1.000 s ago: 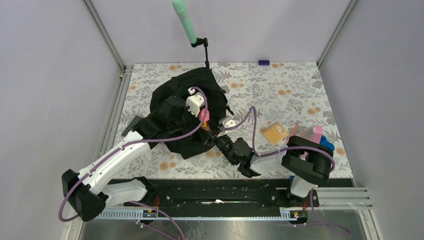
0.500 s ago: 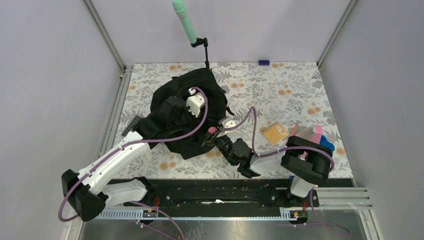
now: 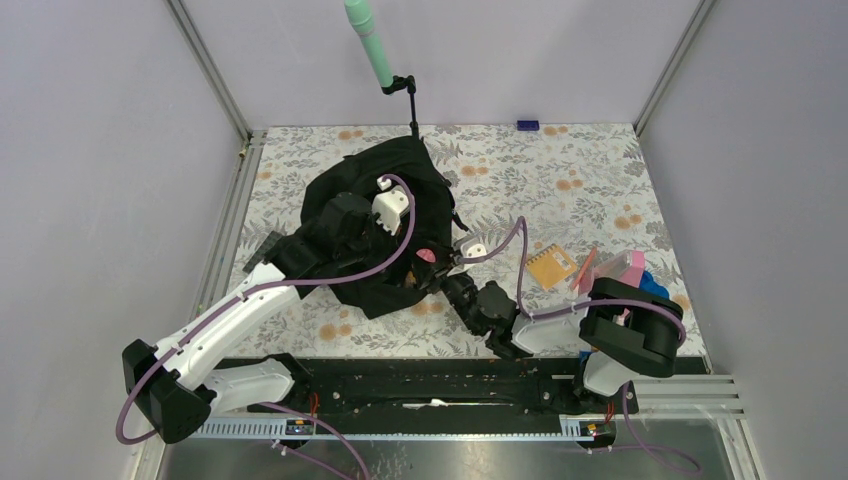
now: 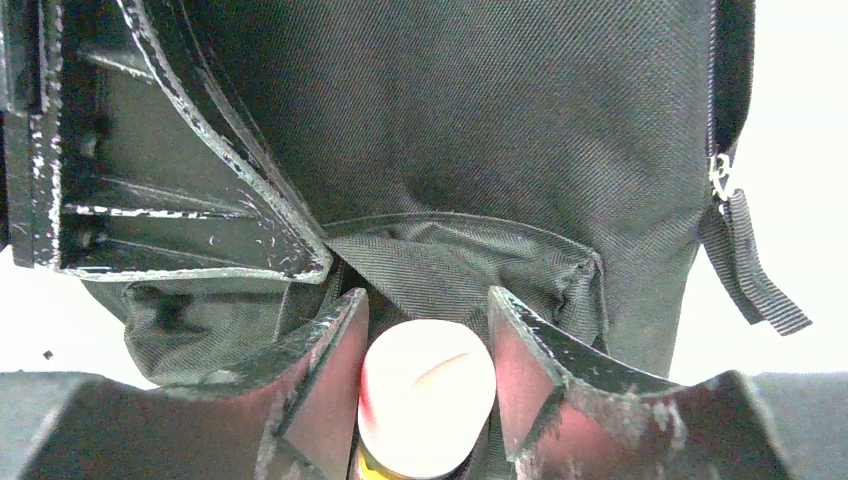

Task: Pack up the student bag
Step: Place the personal item in the student bag, then pick up the stationery from the center of the board.

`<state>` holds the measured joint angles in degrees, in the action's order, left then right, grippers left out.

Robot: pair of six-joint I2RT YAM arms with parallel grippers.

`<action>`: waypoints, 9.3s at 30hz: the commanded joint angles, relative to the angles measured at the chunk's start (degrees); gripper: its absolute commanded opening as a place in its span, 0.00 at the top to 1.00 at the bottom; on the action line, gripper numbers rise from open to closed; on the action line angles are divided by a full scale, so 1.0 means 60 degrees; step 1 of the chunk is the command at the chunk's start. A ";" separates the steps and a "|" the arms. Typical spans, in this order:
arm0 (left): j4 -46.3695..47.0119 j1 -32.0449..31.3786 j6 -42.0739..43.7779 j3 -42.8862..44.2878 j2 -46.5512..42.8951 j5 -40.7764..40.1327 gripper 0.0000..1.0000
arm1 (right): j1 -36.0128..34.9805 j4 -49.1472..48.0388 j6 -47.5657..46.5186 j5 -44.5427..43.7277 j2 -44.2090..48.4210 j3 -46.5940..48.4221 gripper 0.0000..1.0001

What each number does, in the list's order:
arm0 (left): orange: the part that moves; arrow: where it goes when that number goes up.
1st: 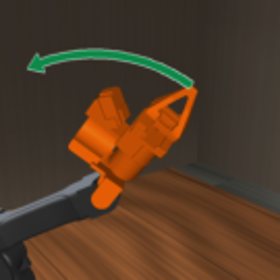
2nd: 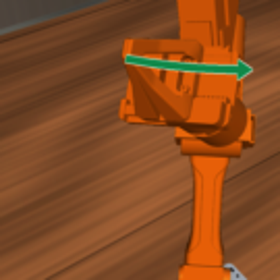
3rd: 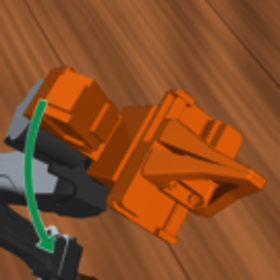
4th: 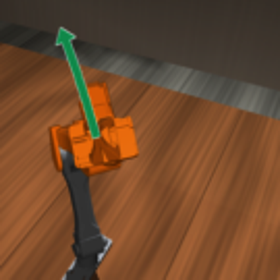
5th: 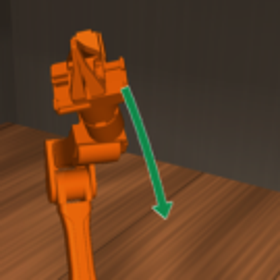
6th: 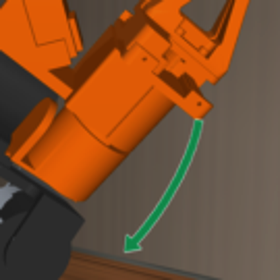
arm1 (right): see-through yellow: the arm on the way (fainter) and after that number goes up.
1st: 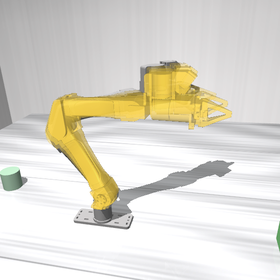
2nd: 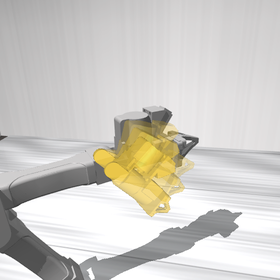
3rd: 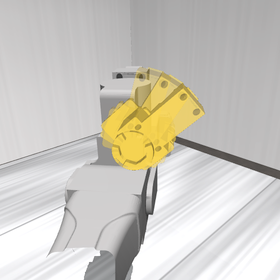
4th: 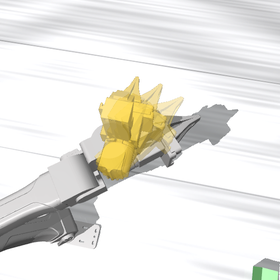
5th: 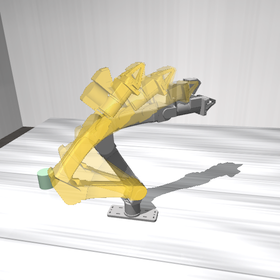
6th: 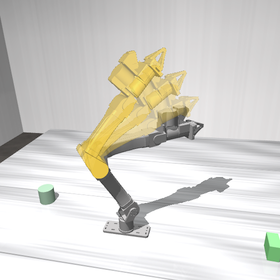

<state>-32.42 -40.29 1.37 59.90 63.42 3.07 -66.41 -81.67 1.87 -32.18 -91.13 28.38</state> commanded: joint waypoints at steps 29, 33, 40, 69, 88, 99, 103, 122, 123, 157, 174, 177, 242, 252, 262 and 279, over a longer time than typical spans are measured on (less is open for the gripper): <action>0.0380 0.0095 -0.0168 0.0472 -0.0424 0.0030 1.00 | -0.0519 0.2423 0.4326 -0.2262 0.0315 0.1680 1.00; 0.0380 0.0103 -0.0169 0.0465 -0.0439 0.0016 1.00 | -0.0965 0.2515 0.4262 -0.2521 -0.0049 0.1997 1.00; 0.0380 0.0117 -0.0184 0.0470 -0.0477 0.0045 1.00 | -0.1839 0.0387 0.1467 -0.3902 -0.1542 0.2188 1.00; 0.0394 0.0109 -0.0118 0.0427 -0.0490 -0.0106 1.00 | -0.1866 0.2900 0.0657 -0.4217 0.1579 0.0655 0.15; 0.1038 0.0114 0.0079 -0.0077 -0.0711 -0.0434 1.00 | 0.1895 1.7898 0.4766 -0.2525 0.7955 0.1249 0.09; 0.1010 0.0111 -0.0176 -0.0059 -0.1098 -0.0744 1.00 | 0.6035 1.8048 0.4041 0.0333 0.4502 0.2264 0.18; 0.0959 0.0109 -0.0198 -0.0054 -0.1120 -0.0673 1.00 | 0.7268 1.8321 0.3951 0.0749 0.2680 0.3393 0.18; 0.0995 0.0110 -0.0198 -0.0023 -0.1180 -0.0131 1.00 | 1.0766 1.9773 0.4036 0.1438 -0.1011 0.5999 0.21; 0.1002 0.0109 -0.0198 -0.0022 -0.1180 -0.0131 1.00 | 1.0895 1.9805 0.4039 0.1493 -0.1104 0.6019 0.21; 0.1024 0.0292 -0.0389 -0.0007 -0.1254 -0.0340 1.00 | 1.1209 2.0426 0.3525 0.2326 -0.2550 0.7009 0.72; 0.1054 0.0293 -0.0374 -0.0053 -0.1385 -0.0392 1.00 | 1.0619 2.0529 0.3682 0.2682 -0.2400 0.6754 0.75; 0.1061 0.0301 -0.0374 -0.0038 -0.1385 -0.0402 1.00 | 1.0505 2.0590 0.3656 0.2730 -0.2202 0.6527 0.73; 0.1280 0.0329 -0.0330 -0.0169 -0.1693 -0.0482 1.00 | 0.5173 1.9997 0.4387 0.4671 0.5141 0.3736 1.00; 0.1423 0.0349 -0.0759 0.0059 -0.2022 -0.0026 0.77 | 0.2611 1.7726 0.3253 0.5638 0.6604 0.3320 1.00; 0.2039 0.0343 -0.2658 0.0030 -0.2588 0.2106 0.39 | 0.0953 1.4849 0.2906 0.4923 0.6499 0.2815 1.00; 0.3881 0.0315 -0.6109 -0.0547 -0.2314 0.3629 0.18 | 0.0522 1.3194 0.2549 0.5321 0.7415 0.2091 1.00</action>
<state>-16.19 -38.61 -30.02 57.12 48.86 21.21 -62.39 1.37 19.16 -0.97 -48.51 40.88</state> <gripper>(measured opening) 0.815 0.153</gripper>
